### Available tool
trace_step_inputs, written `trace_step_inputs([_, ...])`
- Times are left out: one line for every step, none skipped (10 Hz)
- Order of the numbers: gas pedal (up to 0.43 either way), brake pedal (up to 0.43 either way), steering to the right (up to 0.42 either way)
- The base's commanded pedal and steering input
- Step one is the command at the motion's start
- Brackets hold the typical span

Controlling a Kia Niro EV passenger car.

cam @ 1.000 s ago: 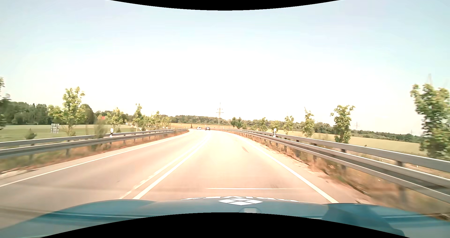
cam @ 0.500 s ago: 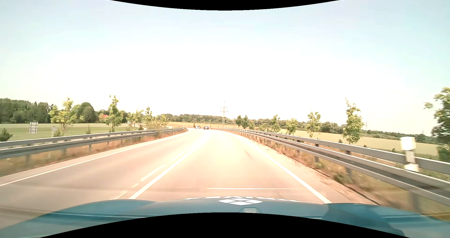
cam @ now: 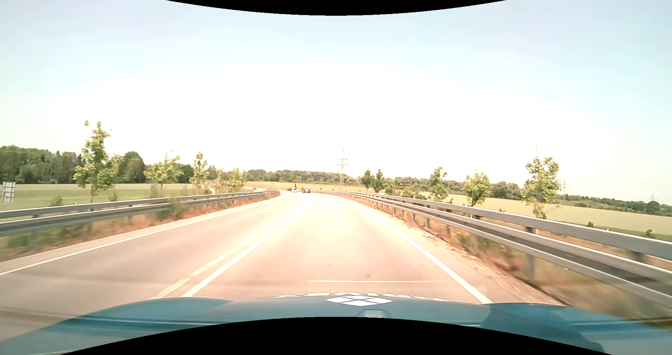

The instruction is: Follow the waypoints while adhering to traffic rules and regulations

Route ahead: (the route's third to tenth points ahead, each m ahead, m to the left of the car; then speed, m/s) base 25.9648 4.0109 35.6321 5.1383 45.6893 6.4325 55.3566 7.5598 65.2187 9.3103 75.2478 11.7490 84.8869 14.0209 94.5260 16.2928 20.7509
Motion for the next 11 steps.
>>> trace_step_inputs([0.150,0.000,-0.016])
trace_step_inputs([0.150,0.000,-0.016])
trace_step_inputs([0.150,0.000,-0.016])
trace_step_inputs([0.138,0.000,-0.016])
trace_step_inputs([0.138,0.000,-0.016])
trace_step_inputs([0.138,0.000,-0.016])
trace_step_inputs([0.138,0.000,-0.016])
trace_step_inputs([0.138,0.000,-0.016])
trace_step_inputs([0.138,0.000,-0.016])
trace_step_inputs([0.138,0.000,-0.016])
trace_step_inputs([0.138,0.000,-0.016])
